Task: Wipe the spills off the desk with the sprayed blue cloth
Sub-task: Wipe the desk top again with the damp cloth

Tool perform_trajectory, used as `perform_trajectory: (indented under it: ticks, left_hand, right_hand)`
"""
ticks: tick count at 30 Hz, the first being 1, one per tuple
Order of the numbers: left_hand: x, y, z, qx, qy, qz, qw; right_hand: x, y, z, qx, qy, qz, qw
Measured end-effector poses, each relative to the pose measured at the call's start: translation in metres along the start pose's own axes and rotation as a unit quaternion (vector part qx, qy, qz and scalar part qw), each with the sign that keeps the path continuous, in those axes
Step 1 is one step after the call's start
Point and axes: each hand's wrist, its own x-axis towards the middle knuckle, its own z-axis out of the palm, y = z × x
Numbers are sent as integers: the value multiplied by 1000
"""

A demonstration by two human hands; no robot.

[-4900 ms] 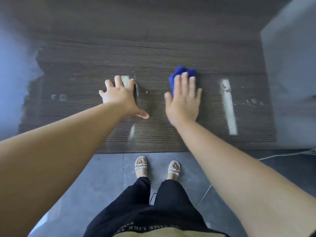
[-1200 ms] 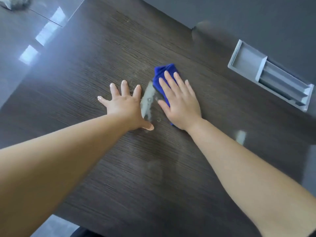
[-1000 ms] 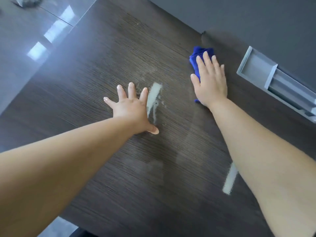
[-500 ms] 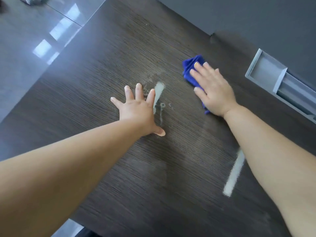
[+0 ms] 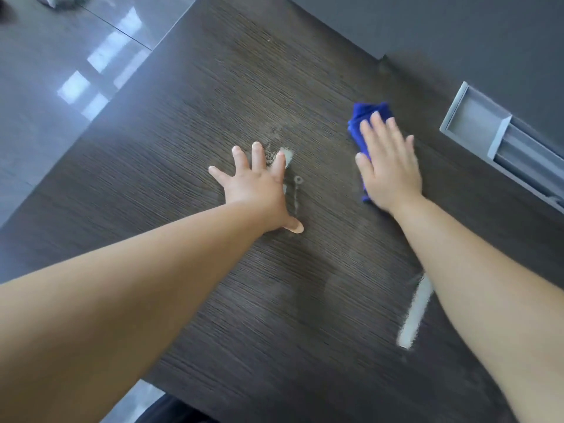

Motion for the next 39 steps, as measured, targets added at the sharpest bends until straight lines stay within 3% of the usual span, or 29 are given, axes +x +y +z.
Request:
perform_trajectory:
  ticks: [2, 4, 6, 8, 10, 12, 14, 16, 18, 20, 22, 24, 26, 28, 30, 32, 35, 37, 39]
  left_hand:
    - [-1, 1, 0, -14, -1, -2, 1000]
    - [-3, -1, 2, -28, 9, -2, 1000]
    - [-5, -10, 2, -70, 41, 6, 997]
    - [-10, -24, -4, -127, 73, 17, 989]
    - [-15, -43, -12, -147, 89, 17, 985]
    - [-15, -64, -17, -109, 90, 11, 990]
    - [-13, -86, -16, -61, 71, -2, 996]
    - [-10, -101, -11, -20, 55, -8, 998]
    - [-8, -107, -5, 1, 48, -4, 999]
    - [-7, -108, -4, 3, 48, -4, 999]
    - [-6, -106, -6, 14, 41, -8, 999]
    - [-4, -104, -9, 29, 34, -11, 999]
    - [-3, -103, -10, 35, 27, -13, 999]
    - [-3, -102, -10, 41, 20, -10, 999]
    - [-2, -101, -12, 41, 11, -8, 999]
    - [-1, -99, -12, 37, 4, -9, 999]
    - [0, -99, -13, 35, 1, -12, 999]
    - [-1, -100, -14, 36, 1, -12, 999]
    - [-1, -101, -14, 39, -1, -9, 999]
  right_hand:
    - [25, -19, 0, 2, 20, 132, 991]
    - [43, -59, 0, 26, 32, 196, 980]
    - [40, -98, 7, 25, 24, 131, 991]
    - [13, -116, 11, 23, 5, 0, 1000]
    - [-16, -103, 10, 23, -8, -142, 990]
    - [-31, -67, 7, 4, -13, -212, 977]
    - [-20, -36, 2, 4, -13, -156, 988]
    - [9, -36, 0, 19, -9, -19, 1000]
    - [41, -66, 0, 22, 18, 117, 993]
    - [60, -104, 3, 29, 24, 175, 984]
    - [53, -134, 9, 15, 13, 103, 994]
    - [29, -141, 11, 8, 0, -39, 999]
    - [10, -121, 9, 1, -20, -184, 983]
    - [15, -86, 3, -10, -27, -231, 973]
    - [44, -68, -3, 2, -31, -145, 989]
    - [80, -77, -5, 14, -11, -3, 1000]
    - [116, -129, 0, 25, 14, 159, 987]
    - [112, -161, 4, 30, 6, 134, 990]
    - [87, -169, 7, 10, -3, 7, 1000]
